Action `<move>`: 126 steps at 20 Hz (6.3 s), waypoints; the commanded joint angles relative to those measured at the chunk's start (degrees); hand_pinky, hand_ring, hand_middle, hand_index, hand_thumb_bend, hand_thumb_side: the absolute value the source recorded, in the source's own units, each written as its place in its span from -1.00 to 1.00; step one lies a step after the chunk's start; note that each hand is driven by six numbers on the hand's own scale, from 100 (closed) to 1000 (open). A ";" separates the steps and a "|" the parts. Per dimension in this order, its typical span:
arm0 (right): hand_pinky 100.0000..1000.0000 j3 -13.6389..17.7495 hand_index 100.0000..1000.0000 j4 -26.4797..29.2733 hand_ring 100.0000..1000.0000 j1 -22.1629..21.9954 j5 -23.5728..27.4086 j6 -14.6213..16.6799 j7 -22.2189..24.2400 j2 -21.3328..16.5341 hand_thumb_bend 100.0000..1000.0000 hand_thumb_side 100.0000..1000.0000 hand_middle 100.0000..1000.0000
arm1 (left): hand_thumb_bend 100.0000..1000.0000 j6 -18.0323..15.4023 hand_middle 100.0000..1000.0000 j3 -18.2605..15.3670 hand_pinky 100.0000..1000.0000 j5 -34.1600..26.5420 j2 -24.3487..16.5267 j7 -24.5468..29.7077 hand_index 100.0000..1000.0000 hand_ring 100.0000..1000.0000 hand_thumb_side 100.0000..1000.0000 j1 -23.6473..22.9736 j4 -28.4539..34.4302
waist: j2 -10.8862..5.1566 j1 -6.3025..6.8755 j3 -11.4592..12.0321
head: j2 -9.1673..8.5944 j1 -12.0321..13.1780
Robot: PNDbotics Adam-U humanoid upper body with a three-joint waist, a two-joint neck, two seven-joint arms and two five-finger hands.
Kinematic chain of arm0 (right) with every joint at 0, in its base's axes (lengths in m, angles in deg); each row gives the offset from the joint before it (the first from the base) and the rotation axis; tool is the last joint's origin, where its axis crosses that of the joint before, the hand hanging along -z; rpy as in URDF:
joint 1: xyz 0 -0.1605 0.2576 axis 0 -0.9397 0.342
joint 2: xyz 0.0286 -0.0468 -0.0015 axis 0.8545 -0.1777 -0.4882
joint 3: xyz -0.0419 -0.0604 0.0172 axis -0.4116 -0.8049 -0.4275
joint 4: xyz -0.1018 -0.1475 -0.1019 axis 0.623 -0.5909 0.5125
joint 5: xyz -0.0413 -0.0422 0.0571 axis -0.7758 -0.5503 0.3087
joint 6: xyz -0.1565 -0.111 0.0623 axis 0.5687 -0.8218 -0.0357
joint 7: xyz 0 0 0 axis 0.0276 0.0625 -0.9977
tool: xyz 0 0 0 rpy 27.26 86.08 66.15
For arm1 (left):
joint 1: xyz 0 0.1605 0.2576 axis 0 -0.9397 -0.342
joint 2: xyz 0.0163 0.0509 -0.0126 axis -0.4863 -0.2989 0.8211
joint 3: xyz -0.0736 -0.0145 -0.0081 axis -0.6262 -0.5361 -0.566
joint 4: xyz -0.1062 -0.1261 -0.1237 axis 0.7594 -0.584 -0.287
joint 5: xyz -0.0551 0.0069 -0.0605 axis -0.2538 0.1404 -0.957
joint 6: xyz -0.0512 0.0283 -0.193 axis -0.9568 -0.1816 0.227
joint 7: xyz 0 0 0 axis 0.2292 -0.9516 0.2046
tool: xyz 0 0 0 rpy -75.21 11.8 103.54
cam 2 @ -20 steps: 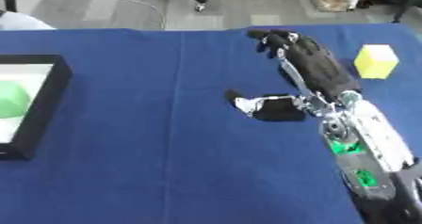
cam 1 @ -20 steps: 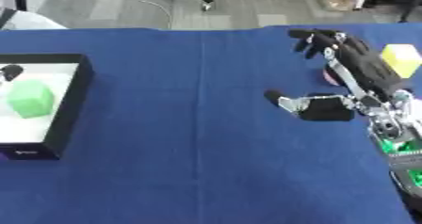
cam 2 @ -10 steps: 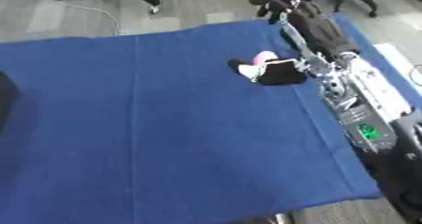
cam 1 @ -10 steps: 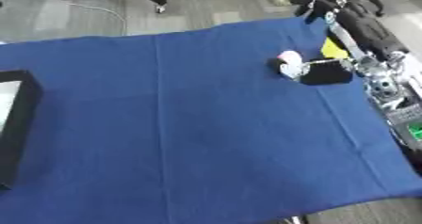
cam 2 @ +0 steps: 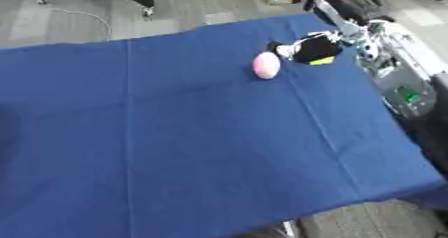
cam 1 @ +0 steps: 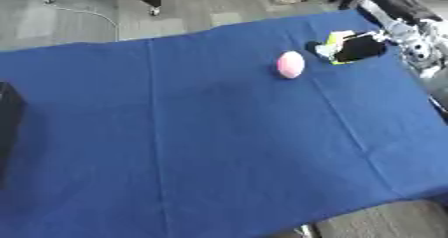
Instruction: Pick up the objects with one hand, pass them to the other hand, and then place them into the box on the other side of the table.
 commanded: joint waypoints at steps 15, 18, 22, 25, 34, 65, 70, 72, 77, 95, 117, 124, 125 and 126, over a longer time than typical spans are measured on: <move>0.66 -2.16 0.68 -34.11 0.40 13.93 -4.58 8.96 4.07 6.38 -0.18 -0.52 0.41 | 0.11 -0.31 0.52 8.05 0.48 -7.76 5.12 9.19 0.44 0.36 0.23 7.92 0.75 | -1.13 1.32 1.89 | -0.14 -3.41; 0.66 -2.20 0.68 -36.31 0.40 15.05 -4.89 9.73 4.23 7.26 -0.20 -0.54 0.41 | 0.10 -0.38 0.52 8.99 0.48 -8.27 5.58 10.42 0.44 0.36 0.24 8.23 0.25 | -0.94 1.53 2.30 | -0.14 -3.84; 0.65 -2.49 0.66 -37.50 0.40 16.27 -5.33 10.62 5.23 8.33 -0.22 -0.56 0.38 | 0.10 -0.50 0.52 9.80 0.48 -8.68 5.89 11.58 0.44 0.36 0.24 8.57 -0.13 | -0.71 1.71 2.64 | -0.14 -4.39; 0.64 -2.73 0.59 -38.34 0.36 16.93 -5.59 11.11 6.16 9.17 -0.27 -0.61 0.30 | 0.09 -0.56 0.52 10.16 0.48 -8.87 6.05 12.17 0.44 0.36 0.25 8.64 -0.24 | -0.63 1.79 2.80 | -0.14 -4.65; 0.60 -2.50 0.52 -42.00 0.34 17.49 -8.60 11.39 7.18 10.66 -0.45 -0.74 0.23 | 0.09 -0.85 0.52 11.31 0.48 -9.44 6.16 13.58 0.44 0.37 0.26 9.26 -0.37 | -0.15 1.97 3.34 | -0.14 -5.36; 0.32 -6.94 -0.40 19.37 -0.38 10.41 8.15 6.94 -4.19 2.76 -1.00 -1.00 -0.80 | 0.10 -4.06 0.49 18.84 0.48 -8.33 -0.23 23.77 0.42 0.34 0.26 9.66 -6.14 | -0.50 1.11 1.24 | -0.14 2.30; 0.33 -8.96 -0.40 20.26 -0.36 12.69 10.81 12.05 -2.98 4.86 -1.00 -1.00 -0.78 | 0.10 -5.37 0.49 20.52 0.48 -7.21 -1.02 26.81 0.42 0.34 0.26 9.72 -7.61 | -0.70 0.94 0.75 | -0.14 5.07; 0.32 -9.79 -0.40 20.28 -0.37 13.51 11.39 13.19 -2.59 5.88 -1.00 -0.95 -0.79 | 0.09 -5.78 0.49 20.84 0.48 -6.52 -1.06 27.43 0.42 0.34 0.26 9.75 -8.25 | -0.77 0.93 0.64 | -0.14 5.93; 0.32 -11.56 -0.40 20.28 -0.38 15.05 12.96 14.30 -1.60 8.03 -1.00 -1.00 -0.79 | 0.07 -6.91 0.50 21.34 0.50 -4.14 -1.40 28.66 0.44 0.36 0.27 9.76 -10.11 | -0.87 0.95 0.58 | -0.14 7.19; 0.28 -16.06 -0.40 20.28 -0.43 17.32 14.19 9.92 -0.69 12.35 -1.00 -1.00 -0.81 | 0.13 -10.03 0.55 21.83 0.52 2.44 0.74 26.80 0.53 0.41 0.20 11.15 -14.30 | -0.98 0.40 0.49 | -0.14 9.69; 0.26 -16.71 -0.41 20.28 -0.45 17.54 13.43 6.39 -1.65 14.92 -1.00 -1.00 -0.82 | -0.20 -3.57 0.55 18.31 0.47 -4.11 3.03 19.40 0.44 0.39 0.33 10.03 -19.14 | -1.25 -0.85 -0.15 | -0.14 10.02; 0.24 -16.00 -0.41 20.28 -0.47 15.84 14.90 8.28 -3.75 15.31 -1.00 -1.00 -0.82 | -0.19 -2.55 0.56 16.85 0.46 -6.31 1.32 17.74 0.44 0.39 0.38 9.82 -18.46 | -1.19 -0.66 -0.48 | -0.14 10.32; 0.24 -15.97 -0.41 20.28 -0.47 15.55 15.09 8.54 -3.93 15.27 -1.00 -1.00 -0.82 | -0.19 -2.34 0.56 16.74 0.46 -6.87 1.13 17.61 0.44 0.39 0.39 9.76 -18.57 | -1.18 -0.64 -0.52 | -0.14 10.31; 0.23 -15.96 -0.41 20.28 -0.48 15.31 15.31 8.76 -4.07 15.24 -1.00 -1.00 -0.83 | -0.19 -2.12 0.56 16.61 0.46 -7.56 1.00 17.46 0.43 0.39 0.43 9.73 -18.68 | -1.17 -0.62 -0.55 | -0.14 10.30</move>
